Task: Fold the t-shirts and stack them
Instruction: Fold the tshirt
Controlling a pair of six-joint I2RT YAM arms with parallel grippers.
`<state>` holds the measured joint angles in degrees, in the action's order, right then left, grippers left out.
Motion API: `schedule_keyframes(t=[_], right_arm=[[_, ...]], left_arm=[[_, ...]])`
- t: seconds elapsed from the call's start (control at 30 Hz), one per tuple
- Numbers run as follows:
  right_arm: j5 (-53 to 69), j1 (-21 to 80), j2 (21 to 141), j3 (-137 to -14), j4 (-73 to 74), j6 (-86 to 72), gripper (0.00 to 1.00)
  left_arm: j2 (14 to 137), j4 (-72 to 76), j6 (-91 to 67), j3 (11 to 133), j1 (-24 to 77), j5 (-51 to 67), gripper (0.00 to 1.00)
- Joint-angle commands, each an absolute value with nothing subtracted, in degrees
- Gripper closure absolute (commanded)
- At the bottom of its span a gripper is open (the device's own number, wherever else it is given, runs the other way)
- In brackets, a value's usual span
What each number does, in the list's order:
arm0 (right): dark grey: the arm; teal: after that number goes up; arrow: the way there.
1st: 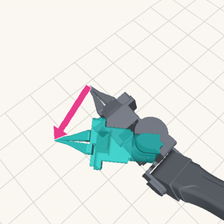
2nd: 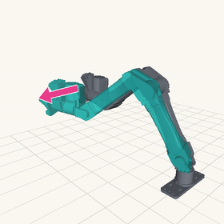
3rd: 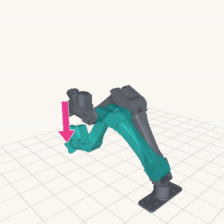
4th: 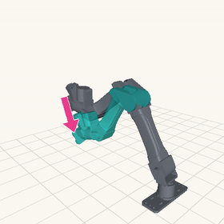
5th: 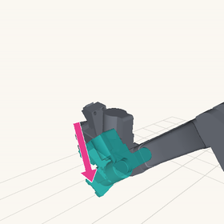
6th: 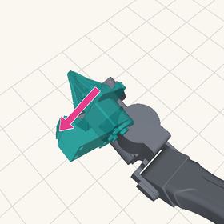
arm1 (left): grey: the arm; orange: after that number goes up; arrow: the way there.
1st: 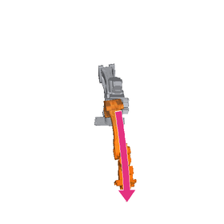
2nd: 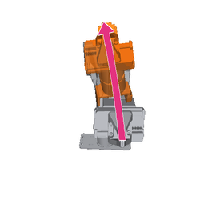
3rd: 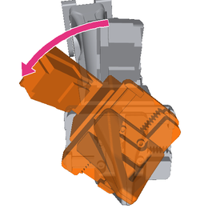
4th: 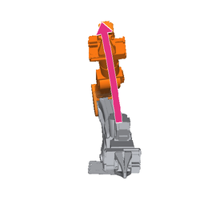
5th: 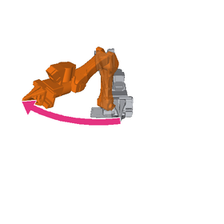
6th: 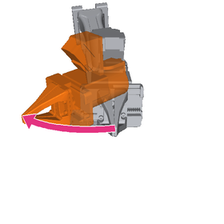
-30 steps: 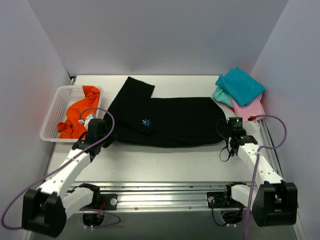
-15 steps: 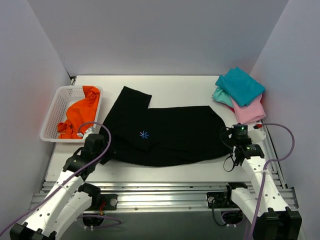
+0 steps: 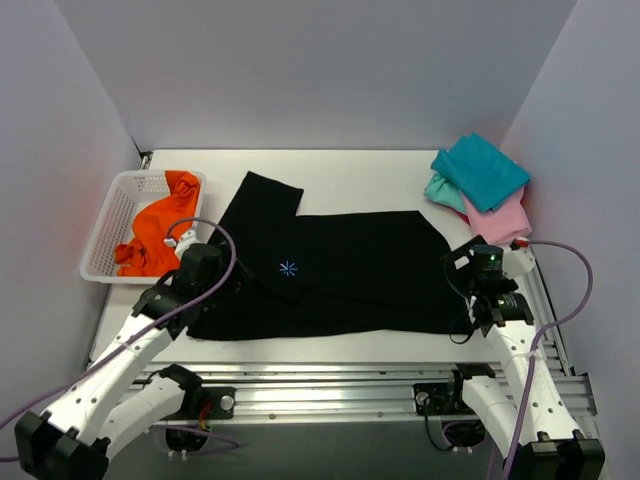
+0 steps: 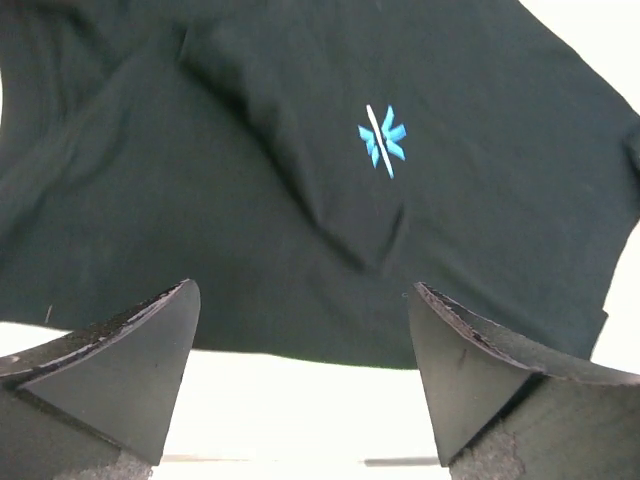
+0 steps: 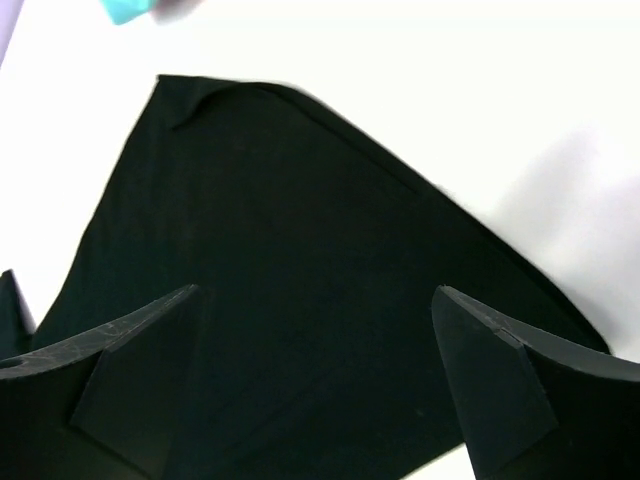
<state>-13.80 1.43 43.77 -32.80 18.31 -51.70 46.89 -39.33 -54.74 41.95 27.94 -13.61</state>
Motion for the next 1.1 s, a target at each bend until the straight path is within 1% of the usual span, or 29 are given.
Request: schedule_keyframes(t=[0.0, 0.03, 0.07, 0.1, 0.13, 0.17, 0.27, 0.43, 0.67, 0.7, 0.77, 0.8, 0.93, 1.0, 1.07], right_arm=[[-10.2, 1.3, 48.1, -35.0, 11.0, -47.7, 0.07], [-10.0, 1.3, 49.1, -35.3, 9.9, -47.0, 0.07], [-9.8, 1.3, 50.7, -35.4, 9.2, -46.6, 0.07], [-9.8, 1.4, 51.4, -35.4, 9.0, -46.2, 0.08], [-10.0, 1.4, 52.2, -35.5, 8.4, -46.0, 0.08], [-10.1, 1.4, 53.3, -35.5, 8.1, -45.7, 0.08], [-10.4, 1.4, 54.9, -35.0, 7.1, -45.0, 0.08], [-10.5, 1.3, 56.8, -33.9, 4.8, -44.8, 0.08], [-11.1, 1.3, 60.3, -34.1, 3.5, -44.2, 0.09], [-11.2, 1.3, 60.4, -34.1, 3.5, -44.1, 0.09], [-11.5, 1.3, 60.7, -34.0, 3.4, -43.9, 0.09], [-11.7, 1.3, 60.7, -33.9, 3.2, -43.9, 0.09], [-12.0, 1.3, 61.1, -33.8, 3.1, -43.7, 0.09], [-12.1, 1.3, 61.1, -33.9, 3.1, -43.6, 0.09], [-12.2, 1.3, 61.1, -33.9, 3.1, -43.6, 0.09]], left_arm=[[58.6, -27.5, -50.1, 44.7, 27.2, -18.7, 0.08], [61.5, -25.8, -50.0, 45.6, 26.7, -18.9, 0.16], [66.4, -21.7, -49.7, 45.9, 26.2, -18.6, 0.20], [68.5, -19.1, -49.3, 45.9, 25.2, -18.4, 0.25], [70.7, -17.1, -49.3, 46.1, 24.6, -17.2, 0.32], [74.7, -14.1, -49.3, 46.5, 24.1, -16.2, 0.36], [80.8, -11.0, -49.1, 48.5, 22.3, -13.7, 0.48], [85.7, -9.1, -48.8, 51.2, 21.7, -11.3, 0.50], [88.2, -7.8, -48.4, 52.9, 21.3, -9.9, 0.52], [88.4, -7.6, -48.3, 52.8, 21.1, -9.6, 0.56], [89.4, -6.6, -48.5, 52.5, 20.3, -8.6, 0.58], [89.6, -6.2, -48.6, 52.1, 20.0, -7.5, 0.62], [90.3, -4.2, -49.3, 51.0, 18.5, -5.6, 0.69], [90.2, -4.4, -49.2, 51.1, 18.2, -4.8, 0.69], [89.1, -4.7, -48.4, 51.1, 18.2, -4.0, 0.62]])
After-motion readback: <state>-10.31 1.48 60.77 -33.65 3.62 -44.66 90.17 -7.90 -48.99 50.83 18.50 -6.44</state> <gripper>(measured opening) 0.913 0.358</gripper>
